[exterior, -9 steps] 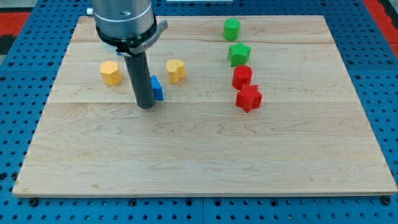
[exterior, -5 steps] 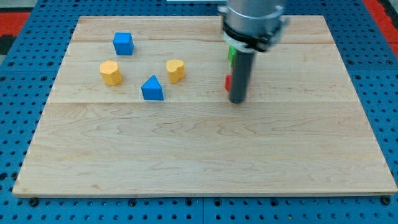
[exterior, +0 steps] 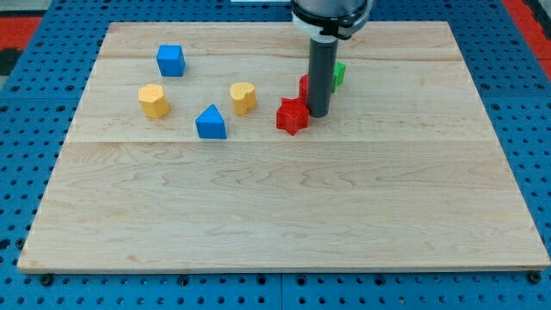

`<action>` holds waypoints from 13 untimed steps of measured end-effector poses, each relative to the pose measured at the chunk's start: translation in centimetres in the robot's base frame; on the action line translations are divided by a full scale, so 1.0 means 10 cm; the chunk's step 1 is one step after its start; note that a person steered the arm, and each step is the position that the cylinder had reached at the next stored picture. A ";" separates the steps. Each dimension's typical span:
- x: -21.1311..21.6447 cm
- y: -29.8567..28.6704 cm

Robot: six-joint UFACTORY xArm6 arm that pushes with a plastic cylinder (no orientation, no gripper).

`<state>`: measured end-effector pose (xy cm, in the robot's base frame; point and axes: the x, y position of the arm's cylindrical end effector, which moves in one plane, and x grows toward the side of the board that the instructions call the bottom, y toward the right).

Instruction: Form a semicircle with red blocks and green blocks

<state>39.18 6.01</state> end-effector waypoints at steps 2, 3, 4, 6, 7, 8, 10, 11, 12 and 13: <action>-0.45 0.78; -0.73 0.20; -0.97 0.07; -1.68 0.80; -1.77 -0.04; -1.73 -0.56; -1.64 0.19; -1.56 -0.60; -1.59 -1.26; -1.49 -1.27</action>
<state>24.33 -6.73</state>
